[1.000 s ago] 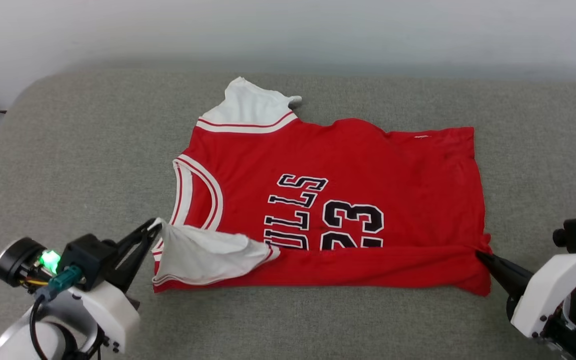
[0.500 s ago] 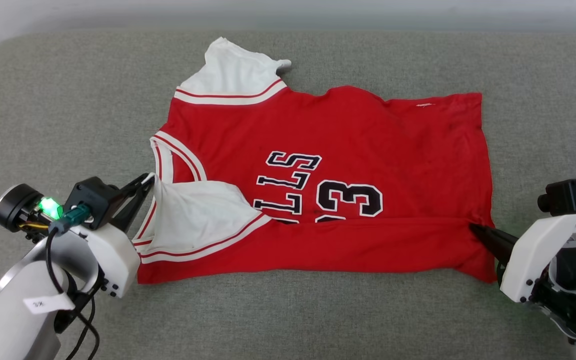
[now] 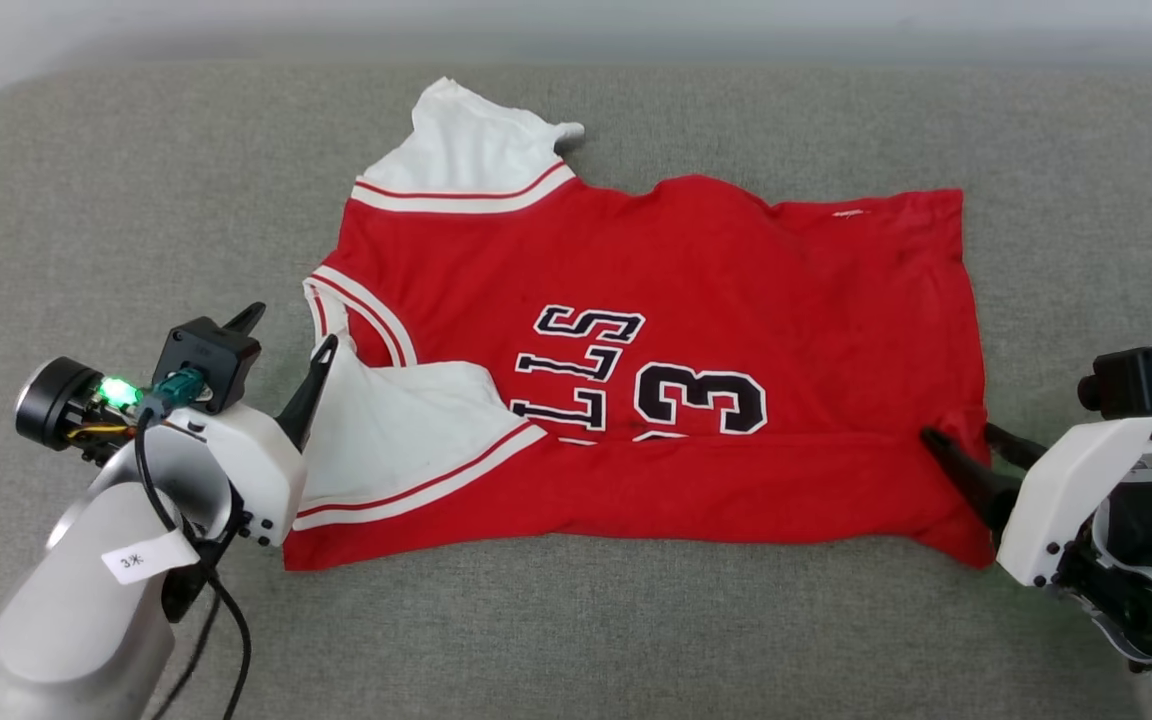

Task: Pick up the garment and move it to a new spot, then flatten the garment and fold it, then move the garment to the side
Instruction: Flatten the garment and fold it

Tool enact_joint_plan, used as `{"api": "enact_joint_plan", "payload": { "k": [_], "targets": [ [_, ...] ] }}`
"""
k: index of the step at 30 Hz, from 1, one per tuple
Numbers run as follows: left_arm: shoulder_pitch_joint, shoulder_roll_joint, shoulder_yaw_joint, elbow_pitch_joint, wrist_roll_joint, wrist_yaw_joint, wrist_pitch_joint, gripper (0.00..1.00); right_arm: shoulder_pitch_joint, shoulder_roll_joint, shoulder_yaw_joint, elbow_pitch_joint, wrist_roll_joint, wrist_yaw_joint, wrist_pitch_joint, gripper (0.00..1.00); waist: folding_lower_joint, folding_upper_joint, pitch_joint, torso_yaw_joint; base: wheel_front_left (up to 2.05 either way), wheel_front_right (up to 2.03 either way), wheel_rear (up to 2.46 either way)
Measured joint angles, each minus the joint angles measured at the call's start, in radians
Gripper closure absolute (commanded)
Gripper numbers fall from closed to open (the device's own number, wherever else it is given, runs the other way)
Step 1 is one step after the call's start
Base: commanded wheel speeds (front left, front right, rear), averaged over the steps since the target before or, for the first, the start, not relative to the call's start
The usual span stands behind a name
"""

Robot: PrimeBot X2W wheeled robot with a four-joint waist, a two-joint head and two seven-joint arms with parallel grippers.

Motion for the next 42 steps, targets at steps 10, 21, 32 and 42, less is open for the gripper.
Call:
{"api": "enact_joint_plan", "payload": {
  "k": [10,21,32,42],
  "targets": [
    [0.073,-0.063,0.096,0.036,-0.106,0.085,-0.131,0.0,0.041,-0.034,0.02,-0.049,-0.05,0.0,-0.072,0.0,-0.0001,0.0,-0.099,-0.003,0.0,0.0,0.0],
    [0.328,-0.084,0.144,-0.183,-0.186,0.218,-0.098,0.0,0.174,-0.028,0.004,-0.158,-0.203,0.0,-0.021,0.0,-0.0003,0.0,-0.176,-0.02,0.0,0.0,0.0],
    [0.474,-0.035,0.098,-0.337,-0.165,0.328,0.068,0.0,0.266,0.059,-0.071,-0.304,-0.29,0.0,0.094,0.0,-0.0002,0.0,-0.149,-0.031,0.0,0.0,0.0],
    [0.475,-0.03,0.091,-0.261,-0.158,0.364,0.123,0.0,0.278,0.094,-0.088,-0.367,-0.314,0.0,0.114,0.0,-0.0002,0.0,-0.089,-0.063,0.0,0.0,0.0]
  ]
}}
